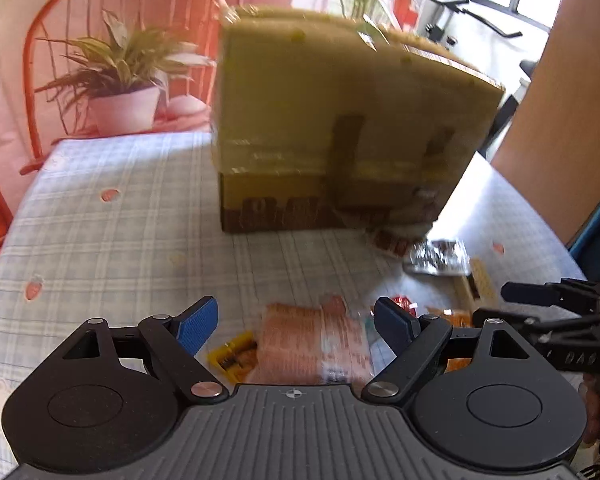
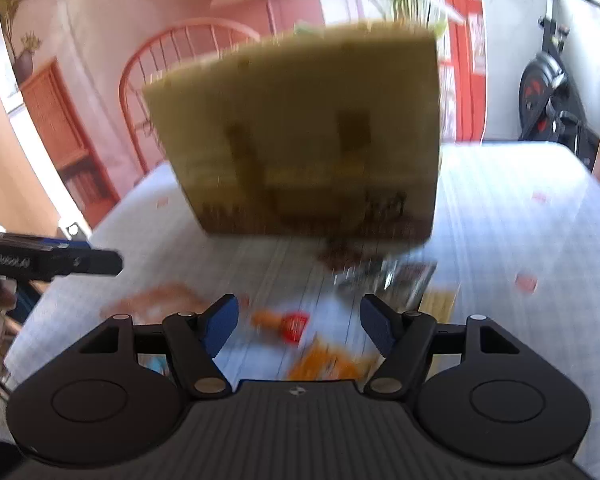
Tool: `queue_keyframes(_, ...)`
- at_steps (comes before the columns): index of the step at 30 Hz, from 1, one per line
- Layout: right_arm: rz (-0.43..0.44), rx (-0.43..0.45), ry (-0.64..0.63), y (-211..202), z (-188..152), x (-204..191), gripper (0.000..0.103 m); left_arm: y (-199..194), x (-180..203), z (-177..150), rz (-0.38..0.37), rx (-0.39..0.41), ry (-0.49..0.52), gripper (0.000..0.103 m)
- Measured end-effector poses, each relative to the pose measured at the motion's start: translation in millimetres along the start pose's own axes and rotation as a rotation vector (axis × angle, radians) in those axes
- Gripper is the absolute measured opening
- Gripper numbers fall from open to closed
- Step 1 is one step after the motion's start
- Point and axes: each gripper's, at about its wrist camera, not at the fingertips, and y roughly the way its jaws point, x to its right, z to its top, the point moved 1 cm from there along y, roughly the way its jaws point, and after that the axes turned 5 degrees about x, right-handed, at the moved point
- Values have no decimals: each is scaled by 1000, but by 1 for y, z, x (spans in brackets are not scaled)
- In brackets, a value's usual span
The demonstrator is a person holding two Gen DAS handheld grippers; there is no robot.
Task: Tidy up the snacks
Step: 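Lower the left tool onto the bread loaf while the right tool lowers onto the orange-labelled bread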
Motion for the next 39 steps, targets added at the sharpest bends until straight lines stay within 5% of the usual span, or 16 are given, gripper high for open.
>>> queue_keyframes(16, -2, -111, 24, 23, -36, -3, 71, 47, 26, -15, 5, -153, 158, 87)
queue_keyframes(22, 6, -125, 27, 27, -38, -1, 70, 55, 24, -19, 20, -169, 122, 80)
queue_keyframes(28, 27, -135, 31, 33, -40, 1, 69, 46, 18, -27, 16, -124, 67, 75)
queue_keyframes(33, 33, -126, -61, 42, -36, -3, 46, 31, 10, -35, 38, -52, 2, 74)
queue_keyframes(39, 19, -103, -133, 49, -35, -9, 44, 14, -3, -35, 93, 35, -84, 74)
